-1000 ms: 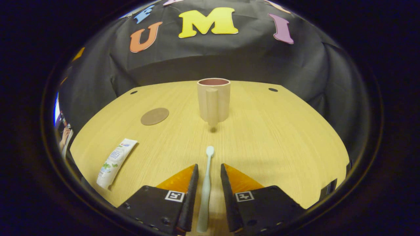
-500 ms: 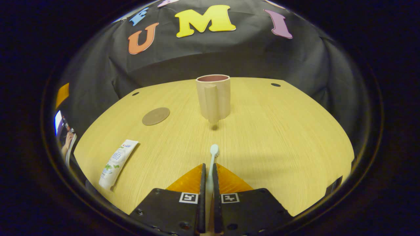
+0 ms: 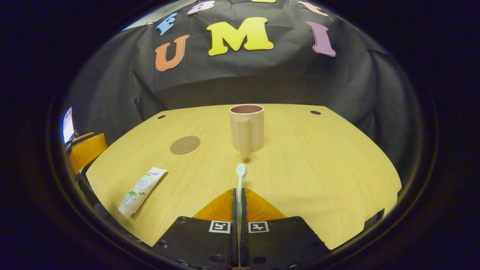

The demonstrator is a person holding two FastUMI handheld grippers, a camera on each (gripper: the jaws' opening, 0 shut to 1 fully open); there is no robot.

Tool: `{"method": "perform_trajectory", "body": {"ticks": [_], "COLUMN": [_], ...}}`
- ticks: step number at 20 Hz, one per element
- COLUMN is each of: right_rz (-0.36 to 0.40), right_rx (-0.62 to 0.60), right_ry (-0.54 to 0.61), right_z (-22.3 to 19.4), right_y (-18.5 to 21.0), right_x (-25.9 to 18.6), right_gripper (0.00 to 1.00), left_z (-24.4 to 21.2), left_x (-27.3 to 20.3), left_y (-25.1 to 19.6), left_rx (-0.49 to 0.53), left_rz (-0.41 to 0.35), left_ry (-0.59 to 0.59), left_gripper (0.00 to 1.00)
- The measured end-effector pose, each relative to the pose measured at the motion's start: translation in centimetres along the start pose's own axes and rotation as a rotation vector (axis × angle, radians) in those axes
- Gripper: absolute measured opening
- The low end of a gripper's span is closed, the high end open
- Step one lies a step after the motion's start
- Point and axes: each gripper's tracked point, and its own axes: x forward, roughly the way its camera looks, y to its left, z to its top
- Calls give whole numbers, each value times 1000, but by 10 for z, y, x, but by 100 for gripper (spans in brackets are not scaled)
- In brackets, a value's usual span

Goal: Put the toothbrush and toothpaste on the desktop into the cup, then pick up the cup and place it on the coaster on the desktop.

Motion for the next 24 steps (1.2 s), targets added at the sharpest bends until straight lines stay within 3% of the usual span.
{"method": "perform_trajectory", "body": {"ticks": [5,13,20,21,22,24], "right_rz": [15,0,-3,-3,-4,-3], "right_rx": [-26,-96,-82,-75,-67,-50], "right_ry": [-115,-283,-315,-310,-307,-310], "right_z": [27,64,71,69,69,71], "right_y": [7,14,11,9,7,3], "right_x": [-28,-65,-72,-72,-71,-73], "right_gripper": [2,2,2,2,2,2], "left_z": [-49,-79,-107,-111,-110,-111], "left_x": [8,18,24,24,23,24], "left_y": [-8,-19,-32,-32,-32,-33], "left_rx": [-76,-47,-38,-42,-38,-21], "left_rz": [-28,-42,-41,-36,-30,-33], "left_ry": [180,279,381,397,397,403], "left_gripper": [99,99,96,100,91,87]}}
